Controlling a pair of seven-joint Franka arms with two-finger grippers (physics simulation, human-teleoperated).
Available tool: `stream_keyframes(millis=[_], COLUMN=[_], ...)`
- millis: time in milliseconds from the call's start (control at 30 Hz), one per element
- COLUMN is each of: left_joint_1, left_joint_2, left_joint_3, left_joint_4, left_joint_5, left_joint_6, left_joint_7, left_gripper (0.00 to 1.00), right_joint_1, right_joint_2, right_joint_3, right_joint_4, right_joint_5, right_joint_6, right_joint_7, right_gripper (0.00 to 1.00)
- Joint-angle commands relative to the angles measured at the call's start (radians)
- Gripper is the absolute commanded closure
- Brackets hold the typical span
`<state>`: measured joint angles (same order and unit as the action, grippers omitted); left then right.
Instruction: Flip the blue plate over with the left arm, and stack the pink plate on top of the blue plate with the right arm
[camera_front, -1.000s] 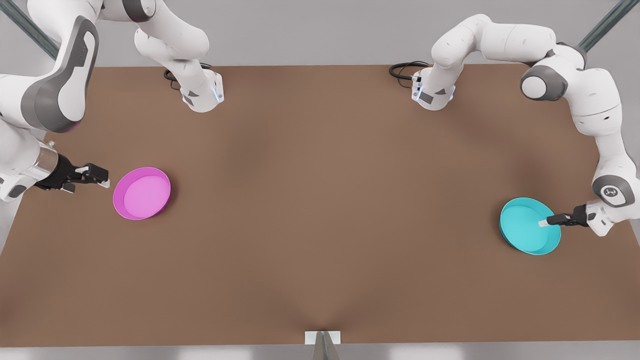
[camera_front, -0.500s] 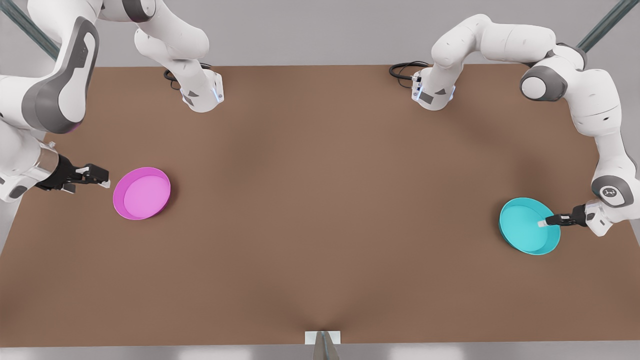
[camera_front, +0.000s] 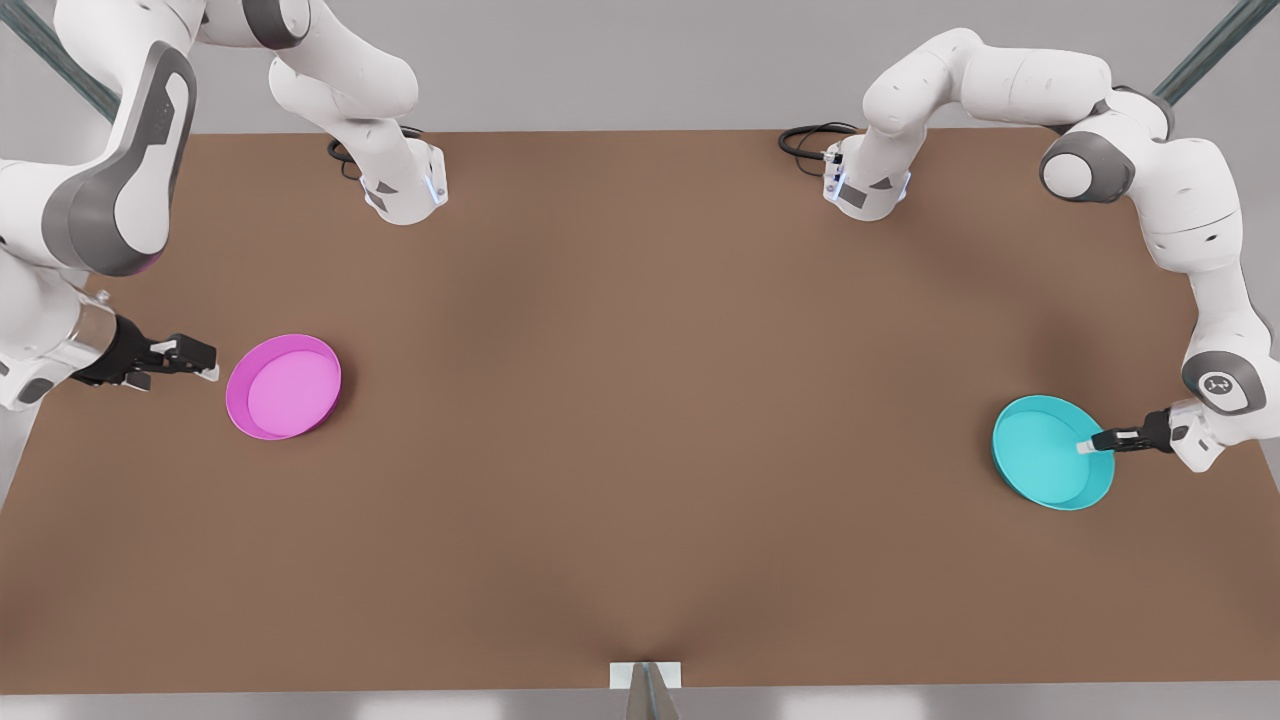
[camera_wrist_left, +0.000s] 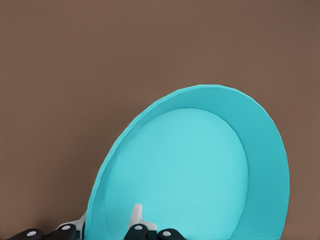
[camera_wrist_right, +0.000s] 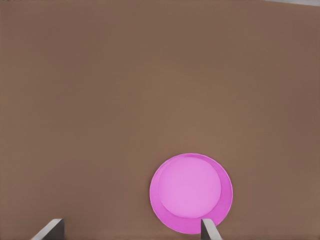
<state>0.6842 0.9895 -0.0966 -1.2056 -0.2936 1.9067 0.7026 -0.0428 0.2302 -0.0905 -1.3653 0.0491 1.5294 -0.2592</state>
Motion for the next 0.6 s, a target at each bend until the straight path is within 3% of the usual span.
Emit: stream_keyframes(millis=[0,567], left_joint_1=[0.000,0.000], left_joint_2=[0.000,0.006], left_joint_3=[0.000,-0.003], left_joint_4=[0.000,0.000], left_joint_5=[0.001,0.002], left_joint_6=[0.000,-0.002], left_joint_7=[0.000,0.000], left_gripper=[0.65,0.65], right_joint_1=[0.000,-0.002], right_joint_2=[0.000,0.028], right_joint_3=[0.000,0.000], right_joint_4=[0.000,0.008], right_joint_5=[0.001,0.006], right_joint_6=[0.000,0.018], right_joint_7=[0.000,0.002], right_gripper=[0.00,0.00])
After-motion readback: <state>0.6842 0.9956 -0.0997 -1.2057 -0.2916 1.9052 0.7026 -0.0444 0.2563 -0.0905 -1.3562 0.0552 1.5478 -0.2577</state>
